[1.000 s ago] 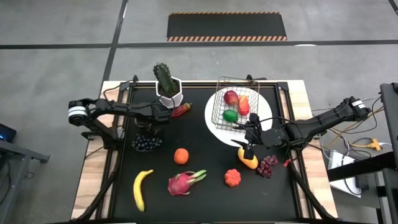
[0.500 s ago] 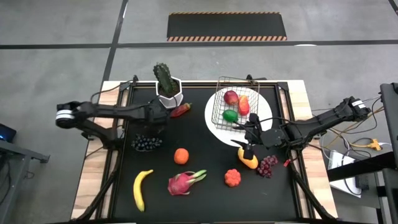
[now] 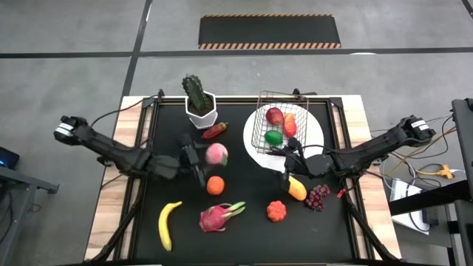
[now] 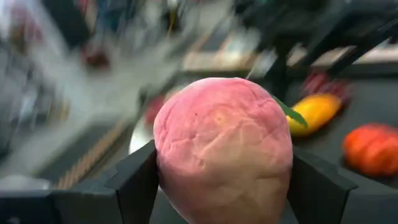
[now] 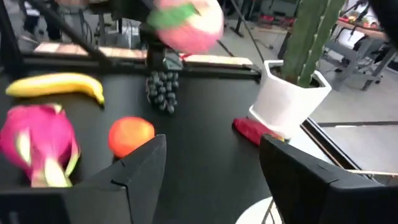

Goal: Build produce basket
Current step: Put the peach into the wire basket

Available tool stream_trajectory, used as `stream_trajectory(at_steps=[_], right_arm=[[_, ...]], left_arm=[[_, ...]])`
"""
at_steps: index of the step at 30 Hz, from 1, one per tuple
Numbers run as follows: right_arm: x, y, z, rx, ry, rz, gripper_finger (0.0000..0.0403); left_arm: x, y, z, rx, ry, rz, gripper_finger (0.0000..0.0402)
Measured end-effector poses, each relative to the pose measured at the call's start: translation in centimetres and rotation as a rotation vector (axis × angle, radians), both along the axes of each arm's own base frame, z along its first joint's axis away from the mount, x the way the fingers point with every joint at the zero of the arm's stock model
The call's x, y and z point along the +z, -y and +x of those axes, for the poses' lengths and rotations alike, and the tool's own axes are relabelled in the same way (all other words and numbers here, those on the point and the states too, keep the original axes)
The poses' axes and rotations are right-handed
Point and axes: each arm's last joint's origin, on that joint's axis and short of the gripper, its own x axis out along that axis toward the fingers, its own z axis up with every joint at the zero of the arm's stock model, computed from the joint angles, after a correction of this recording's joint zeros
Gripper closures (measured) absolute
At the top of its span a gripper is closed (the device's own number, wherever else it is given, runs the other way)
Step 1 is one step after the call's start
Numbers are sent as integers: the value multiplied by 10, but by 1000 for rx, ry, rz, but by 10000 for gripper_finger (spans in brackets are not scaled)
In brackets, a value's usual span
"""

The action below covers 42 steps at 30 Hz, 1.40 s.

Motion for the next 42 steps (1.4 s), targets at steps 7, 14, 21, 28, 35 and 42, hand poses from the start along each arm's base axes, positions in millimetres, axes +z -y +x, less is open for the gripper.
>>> stream_trajectory(at_steps=[7, 14, 21, 28, 35, 42], right_arm=[[4, -4, 17, 43, 155, -16, 85], [6, -11, 33, 92, 358, -65, 43], [11, -17, 44, 184, 517, -75, 46], [13, -17, 55, 189, 519, -60, 46], [13, -6, 59, 167, 516, 11, 46], [13, -5, 59, 165, 516, 19, 75]], left_arm=[[-12, 14, 11, -192, 252, 178, 133], [-34, 20, 30, -203, 371, 268, 132], [-48, 24, 52, -180, 465, 277, 132], [-56, 20, 72, -154, 544, 269, 132], [-51, 24, 87, -191, 578, 275, 132], [-48, 20, 96, -172, 593, 277, 132]])
